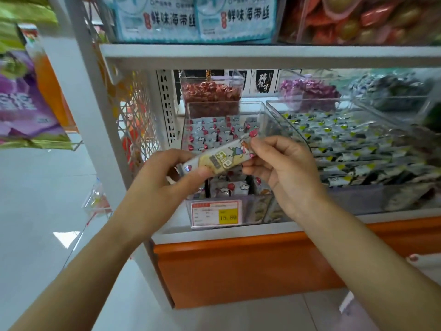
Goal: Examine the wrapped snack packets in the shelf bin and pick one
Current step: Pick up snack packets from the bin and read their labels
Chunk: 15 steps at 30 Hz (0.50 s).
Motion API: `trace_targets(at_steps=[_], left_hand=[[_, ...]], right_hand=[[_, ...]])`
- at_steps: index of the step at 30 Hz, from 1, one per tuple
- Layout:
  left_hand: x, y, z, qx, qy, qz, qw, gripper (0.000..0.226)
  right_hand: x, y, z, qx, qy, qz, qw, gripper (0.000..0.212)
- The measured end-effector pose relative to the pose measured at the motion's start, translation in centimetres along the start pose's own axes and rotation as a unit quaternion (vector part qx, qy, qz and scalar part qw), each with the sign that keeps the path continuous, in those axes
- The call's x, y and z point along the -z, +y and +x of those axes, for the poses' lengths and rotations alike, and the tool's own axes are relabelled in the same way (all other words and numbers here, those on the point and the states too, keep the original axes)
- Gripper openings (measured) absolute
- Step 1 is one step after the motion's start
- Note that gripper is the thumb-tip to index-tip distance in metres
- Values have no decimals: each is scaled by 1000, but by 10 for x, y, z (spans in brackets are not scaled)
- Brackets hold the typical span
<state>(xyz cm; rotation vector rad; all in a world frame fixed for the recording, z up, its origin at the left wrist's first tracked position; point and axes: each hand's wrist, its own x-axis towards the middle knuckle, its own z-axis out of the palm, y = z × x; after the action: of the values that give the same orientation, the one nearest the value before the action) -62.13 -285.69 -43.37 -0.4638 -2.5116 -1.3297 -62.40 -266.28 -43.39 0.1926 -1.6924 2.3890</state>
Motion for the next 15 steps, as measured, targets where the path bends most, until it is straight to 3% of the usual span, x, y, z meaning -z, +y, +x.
trace_targets(at_steps=[4,8,15], left_hand=[[15,-3,-9,88,-22,-232,968,41],[23,-3,-14,165,-4,-393,905,26],[23,1,-17,208,19,-466,860,20]], right_hand=[[-5,-1,2,-64,-46,-8,997,12],[-8,-6,1,-95,-71,9,993,9],[-4,-14,-9,-144,-75,58,985,16]])
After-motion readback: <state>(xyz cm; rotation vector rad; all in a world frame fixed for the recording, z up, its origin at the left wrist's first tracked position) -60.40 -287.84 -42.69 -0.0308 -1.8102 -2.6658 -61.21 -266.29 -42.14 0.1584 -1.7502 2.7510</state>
